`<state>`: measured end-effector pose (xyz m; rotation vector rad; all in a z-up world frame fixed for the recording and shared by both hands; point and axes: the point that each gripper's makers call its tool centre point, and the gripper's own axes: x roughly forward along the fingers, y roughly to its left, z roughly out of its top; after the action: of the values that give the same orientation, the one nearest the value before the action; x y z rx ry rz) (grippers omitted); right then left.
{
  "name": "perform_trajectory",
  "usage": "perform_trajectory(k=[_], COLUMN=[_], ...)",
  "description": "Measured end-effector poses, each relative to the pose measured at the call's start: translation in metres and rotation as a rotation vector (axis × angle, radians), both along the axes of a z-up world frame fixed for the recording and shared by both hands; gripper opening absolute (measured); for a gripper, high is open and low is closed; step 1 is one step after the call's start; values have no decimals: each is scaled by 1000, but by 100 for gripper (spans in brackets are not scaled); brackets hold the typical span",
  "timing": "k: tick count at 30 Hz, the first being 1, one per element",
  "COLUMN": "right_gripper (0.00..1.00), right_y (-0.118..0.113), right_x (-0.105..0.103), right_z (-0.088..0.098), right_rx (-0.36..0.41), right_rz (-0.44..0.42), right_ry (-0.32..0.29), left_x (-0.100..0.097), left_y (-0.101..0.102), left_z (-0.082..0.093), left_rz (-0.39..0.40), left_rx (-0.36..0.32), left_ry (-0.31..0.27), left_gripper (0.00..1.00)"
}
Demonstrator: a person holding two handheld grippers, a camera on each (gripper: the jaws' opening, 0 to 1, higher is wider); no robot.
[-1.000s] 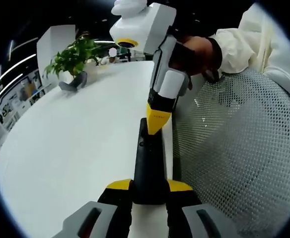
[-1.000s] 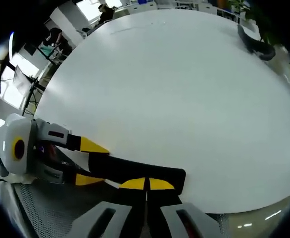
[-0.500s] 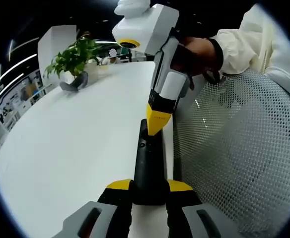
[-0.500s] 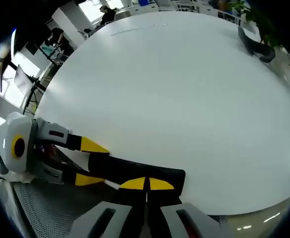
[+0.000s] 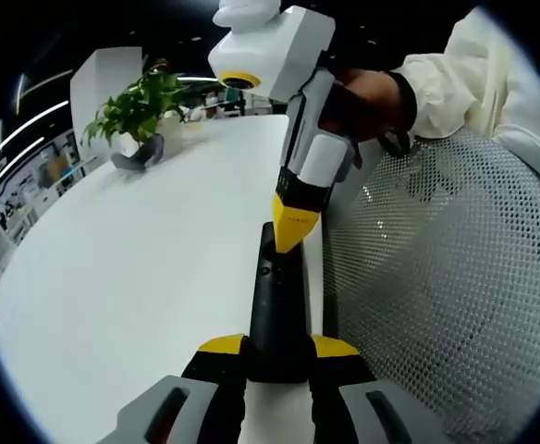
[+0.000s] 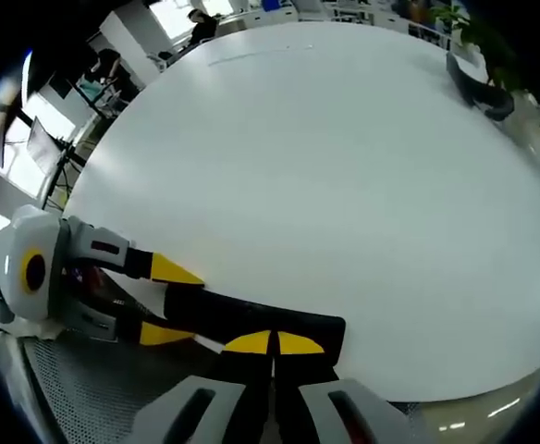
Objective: Press the specified remote control buttons in sequence, fully releasing each button before pressing the next.
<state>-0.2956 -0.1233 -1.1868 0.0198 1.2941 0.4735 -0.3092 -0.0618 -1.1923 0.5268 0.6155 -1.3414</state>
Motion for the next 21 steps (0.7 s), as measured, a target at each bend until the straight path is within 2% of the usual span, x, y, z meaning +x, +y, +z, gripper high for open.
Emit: perform_trajectory(k=[14,21], right_gripper=[0,0], right_y=[1,13], right_x=[0,0], right_z=[1,9], right_rx=[2,64], right_rz=[0,40], right_ry=[9,-29], left_x=[-1,-5], left_y=[0,-2], left_z=[0,0], left_rz=[-5,-24], left_rx=[9,12], left_ry=[0,5], left_gripper=[24,24])
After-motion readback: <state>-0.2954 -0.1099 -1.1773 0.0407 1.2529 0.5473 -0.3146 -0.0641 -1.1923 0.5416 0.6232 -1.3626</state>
